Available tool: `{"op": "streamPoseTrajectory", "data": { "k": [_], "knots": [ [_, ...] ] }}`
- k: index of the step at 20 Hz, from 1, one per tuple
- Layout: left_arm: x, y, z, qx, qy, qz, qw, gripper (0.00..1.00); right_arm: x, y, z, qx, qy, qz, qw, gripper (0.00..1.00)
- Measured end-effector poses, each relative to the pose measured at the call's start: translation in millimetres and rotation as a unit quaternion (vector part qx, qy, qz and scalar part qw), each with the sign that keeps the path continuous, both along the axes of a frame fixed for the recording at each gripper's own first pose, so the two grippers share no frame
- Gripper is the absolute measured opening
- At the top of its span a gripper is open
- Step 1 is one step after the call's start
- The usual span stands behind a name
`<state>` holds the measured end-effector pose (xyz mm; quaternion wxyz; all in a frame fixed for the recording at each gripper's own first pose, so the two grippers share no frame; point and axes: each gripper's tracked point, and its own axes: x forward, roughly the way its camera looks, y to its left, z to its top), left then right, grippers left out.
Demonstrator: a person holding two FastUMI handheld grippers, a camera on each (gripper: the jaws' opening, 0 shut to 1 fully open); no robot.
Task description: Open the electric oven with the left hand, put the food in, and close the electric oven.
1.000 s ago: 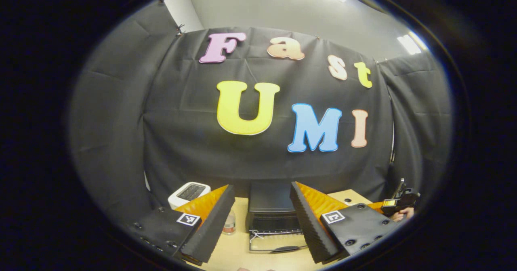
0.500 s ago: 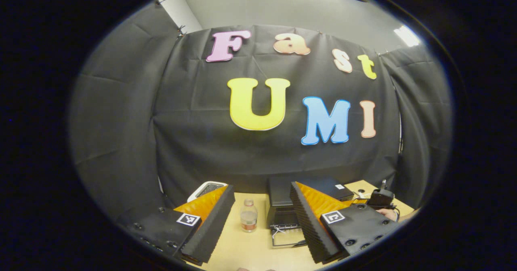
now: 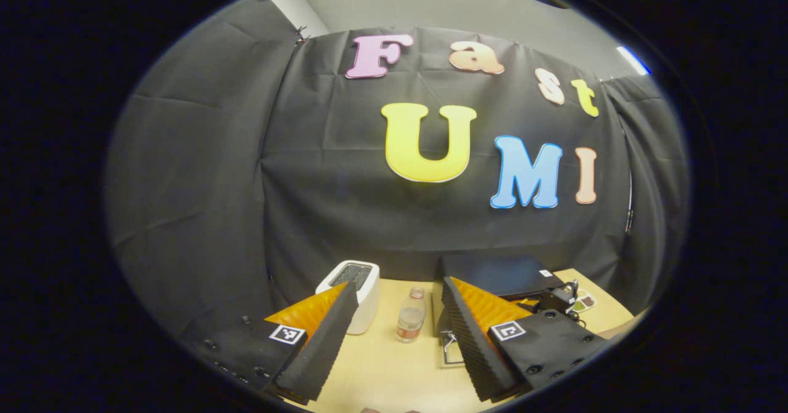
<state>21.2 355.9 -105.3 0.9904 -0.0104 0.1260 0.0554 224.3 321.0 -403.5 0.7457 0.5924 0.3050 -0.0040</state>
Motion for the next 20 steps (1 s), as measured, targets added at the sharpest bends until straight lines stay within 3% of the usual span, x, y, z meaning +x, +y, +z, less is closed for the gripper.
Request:
{"op": "streamPoseTrajectory", "data": {
  "k": [1,3,4,5,6,8,10,12,14,17,19,20],
  "knots": [
    [1.6,2.2,-1.7,-0.004,0.001,-0.001,1.0,0.98,0.9,-0.3,-2.6,-0.021,0.005,0.002,1.0,0.13],
    [5.3,3.8,-3.9,-0.014,0.0,-0.005,1.0,0.94,-1.2,-11.1,-13.4,-0.084,0.029,0.007,0.996,0.16],
    [8.2,2.4,-5.8,-0.019,0.0,-0.009,1.0,0.94,-1.2,-17.3,-16.6,-0.116,0.033,0.012,0.993,0.25],
    [11.5,0.8,-7.6,-0.022,-0.001,-0.013,1.0,0.98,-4.1,-23.1,-17.2,-0.141,0.039,0.017,0.989,0.28],
    [14.6,0.0,-7.2,-0.024,-0.002,-0.017,1.0,0.94,-5.9,-27.4,-19.5,-0.165,0.044,0.019,0.985,0.32],
    [19.2,-3.4,-5.7,-0.027,-0.006,-0.027,0.999,0.98,-9.6,-35.8,-15.3,-0.206,0.046,0.028,0.977,0.4],
    [23.2,-6.6,-6.2,-0.03,-0.008,-0.038,0.999,0.94,-16.0,-47.0,-10.2,-0.259,0.043,0.033,0.964,0.46],
    [27.4,-11.9,-8.4,-0.035,-0.007,-0.048,0.998,0.9,-22.0,-58.3,0.0,-0.289,0.036,0.038,0.956,0.64],
    [33.2,-19.6,-7.2,-0.043,-0.01,-0.059,0.997,0.98,-32.8,-66.3,10.1,-0.315,0.031,0.043,0.948,0.64],
    [42.7,-38.0,-4.0,-0.05,-0.017,-0.079,0.995,0.98,-58.0,-85.2,36.1,-0.359,0.01,0.05,0.932,0.64],
    [50.0,-57.7,-0.7,-0.055,-0.021,-0.093,0.994,0.9,-76.8,-101.7,67.7,-0.397,-0.02,0.054,0.916,0.64],
    [53.7,-68.5,1.0,-0.056,-0.024,-0.1,0.993,0.94,-85.4,-110.3,84.5,-0.416,-0.036,0.056,0.907,0.64]
  ]
}}
